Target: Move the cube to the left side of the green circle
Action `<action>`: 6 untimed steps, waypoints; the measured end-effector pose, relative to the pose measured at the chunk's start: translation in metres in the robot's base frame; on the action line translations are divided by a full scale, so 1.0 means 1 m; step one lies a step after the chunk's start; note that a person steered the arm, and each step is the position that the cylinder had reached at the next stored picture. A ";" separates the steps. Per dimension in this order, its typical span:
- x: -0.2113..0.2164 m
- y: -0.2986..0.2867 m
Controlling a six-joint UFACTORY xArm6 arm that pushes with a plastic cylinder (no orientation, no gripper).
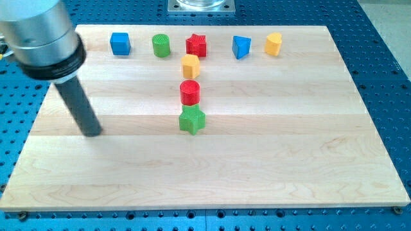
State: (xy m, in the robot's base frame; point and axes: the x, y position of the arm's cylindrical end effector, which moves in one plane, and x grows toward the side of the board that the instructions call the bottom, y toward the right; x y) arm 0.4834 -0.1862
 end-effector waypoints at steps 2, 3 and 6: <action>-0.075 0.038; -0.085 0.004; -0.209 -0.077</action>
State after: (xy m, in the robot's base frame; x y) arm 0.2742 -0.2637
